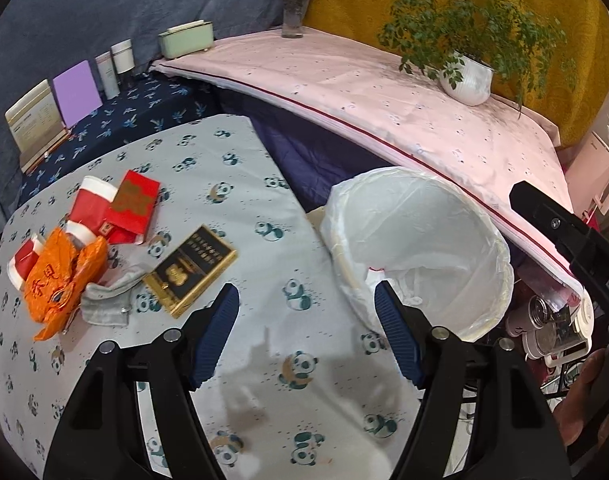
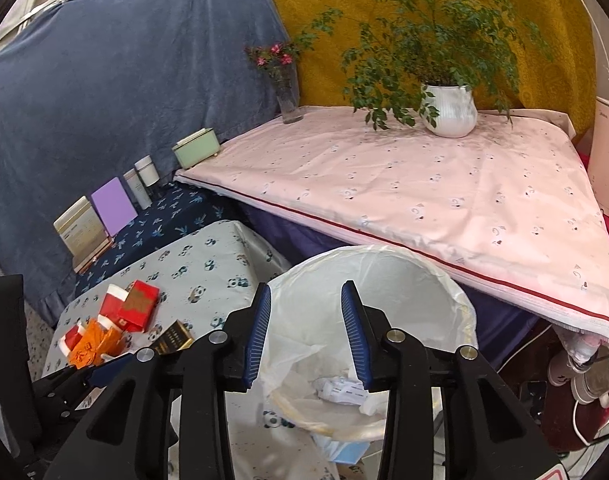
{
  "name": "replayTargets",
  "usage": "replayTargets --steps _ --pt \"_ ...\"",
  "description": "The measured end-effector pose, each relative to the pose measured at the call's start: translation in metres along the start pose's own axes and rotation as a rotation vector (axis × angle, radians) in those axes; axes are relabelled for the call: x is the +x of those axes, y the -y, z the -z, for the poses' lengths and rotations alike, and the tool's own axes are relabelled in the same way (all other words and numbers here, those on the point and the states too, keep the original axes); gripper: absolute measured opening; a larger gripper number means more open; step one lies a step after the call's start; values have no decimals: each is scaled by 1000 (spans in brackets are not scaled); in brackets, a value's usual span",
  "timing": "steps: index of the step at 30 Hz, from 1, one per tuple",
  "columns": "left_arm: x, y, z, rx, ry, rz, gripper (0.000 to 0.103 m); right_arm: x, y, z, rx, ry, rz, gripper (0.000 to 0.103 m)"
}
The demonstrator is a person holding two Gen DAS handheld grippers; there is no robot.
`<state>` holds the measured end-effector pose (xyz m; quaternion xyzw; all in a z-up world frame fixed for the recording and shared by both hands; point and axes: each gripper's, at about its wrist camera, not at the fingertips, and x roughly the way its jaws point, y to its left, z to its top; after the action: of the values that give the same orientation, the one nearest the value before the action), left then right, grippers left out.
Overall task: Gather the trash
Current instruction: 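Move both open tools back over the table items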
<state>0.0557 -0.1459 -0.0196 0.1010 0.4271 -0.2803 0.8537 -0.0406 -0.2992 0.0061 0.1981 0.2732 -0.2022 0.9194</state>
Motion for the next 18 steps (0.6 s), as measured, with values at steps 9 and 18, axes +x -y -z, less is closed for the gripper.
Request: replayTargets --steps 9,18 --pt "-11 -49 15 -77 3 -50 67 3 -43 9 -56 -26 -53 37" --pt "-25 -91 27 -145 20 -88 67 5 -95 21 -132 -51 -116 37"
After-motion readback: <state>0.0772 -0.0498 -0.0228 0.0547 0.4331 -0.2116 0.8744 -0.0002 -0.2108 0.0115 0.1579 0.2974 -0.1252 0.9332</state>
